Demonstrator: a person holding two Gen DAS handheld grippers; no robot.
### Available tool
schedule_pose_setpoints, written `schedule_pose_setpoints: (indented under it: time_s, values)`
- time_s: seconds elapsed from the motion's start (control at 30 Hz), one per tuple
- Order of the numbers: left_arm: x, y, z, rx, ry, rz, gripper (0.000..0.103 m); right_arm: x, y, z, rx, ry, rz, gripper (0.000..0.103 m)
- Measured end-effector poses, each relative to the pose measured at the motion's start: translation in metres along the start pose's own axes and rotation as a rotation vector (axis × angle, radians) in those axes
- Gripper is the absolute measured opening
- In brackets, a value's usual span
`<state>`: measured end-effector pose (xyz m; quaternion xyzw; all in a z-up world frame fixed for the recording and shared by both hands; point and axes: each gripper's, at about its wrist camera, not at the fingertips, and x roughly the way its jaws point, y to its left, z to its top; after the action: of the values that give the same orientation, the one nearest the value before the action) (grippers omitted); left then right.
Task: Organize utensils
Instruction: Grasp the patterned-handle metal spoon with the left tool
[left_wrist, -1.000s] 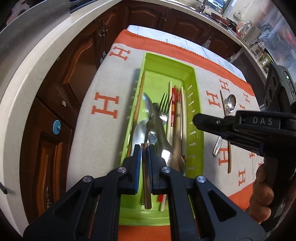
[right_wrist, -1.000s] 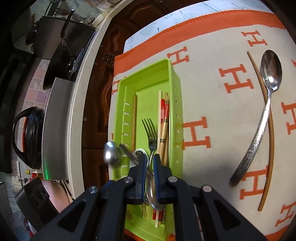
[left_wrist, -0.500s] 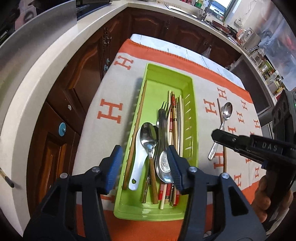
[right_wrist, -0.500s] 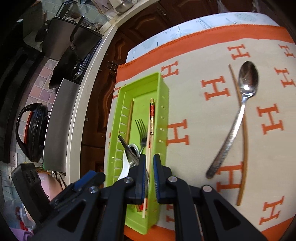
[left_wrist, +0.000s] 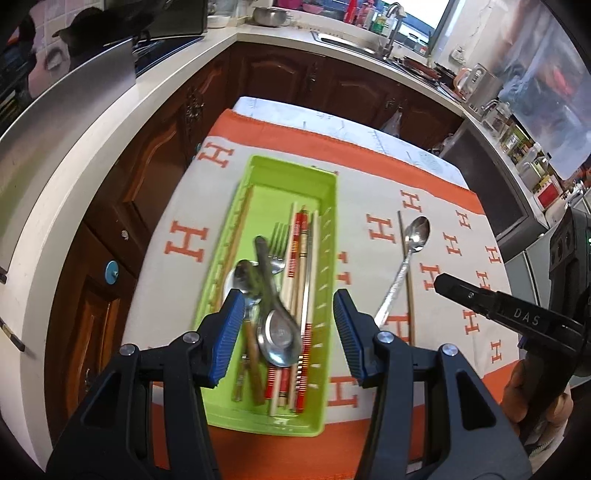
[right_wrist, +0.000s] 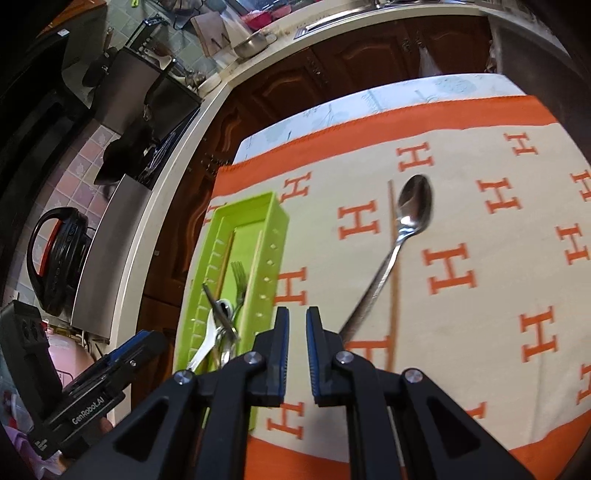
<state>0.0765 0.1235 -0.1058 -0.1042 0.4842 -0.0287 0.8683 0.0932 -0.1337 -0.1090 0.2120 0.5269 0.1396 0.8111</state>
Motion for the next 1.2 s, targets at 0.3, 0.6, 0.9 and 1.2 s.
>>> schedule_pose_setpoints:
  time_s: [0.3,0.6,0.9,1.2]
  values:
    - [-0.003,-0.047,0.015,0.071,-0.065,-0.051,0.047,-0.018,-0.034,0.011,0.053,-0.048,-0.037,0.009]
    - [0.049,-0.103,0.031,0.205,0.042,-0.150,0.047,-0.015,-0.073,0.014,0.133,-0.054,-0.060,0.009]
    - [0.133,-0.140,0.027,0.370,0.233,-0.153,0.039,0.002,-0.107,0.012,0.189,-0.008,-0.049,0.009]
    - [0.191,-0.147,0.025,0.365,0.387,-0.189,0.023,0.014,-0.123,0.012,0.206,0.022,-0.023,0.009]
